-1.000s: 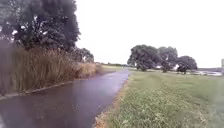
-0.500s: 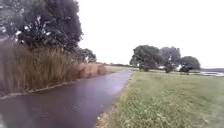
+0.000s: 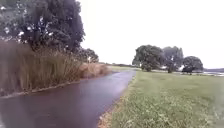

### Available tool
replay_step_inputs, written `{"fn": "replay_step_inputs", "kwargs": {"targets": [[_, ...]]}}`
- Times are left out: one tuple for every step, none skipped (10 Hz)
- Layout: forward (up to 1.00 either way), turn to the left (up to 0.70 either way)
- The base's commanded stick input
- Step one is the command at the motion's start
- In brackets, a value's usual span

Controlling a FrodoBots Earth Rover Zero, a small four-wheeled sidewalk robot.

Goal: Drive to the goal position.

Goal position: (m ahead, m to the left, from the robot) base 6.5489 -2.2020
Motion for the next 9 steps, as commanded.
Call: {"fn": "replay_step_inputs", "kwargs": {"targets": [[0.0,0.45],[0.0,0.45],[0.0,0.45],[0.0,0.0],[0.0,0.0],[0.0,0.0],[0.0,0.0],[0.0,0.0],[0.0,0.0]]}}
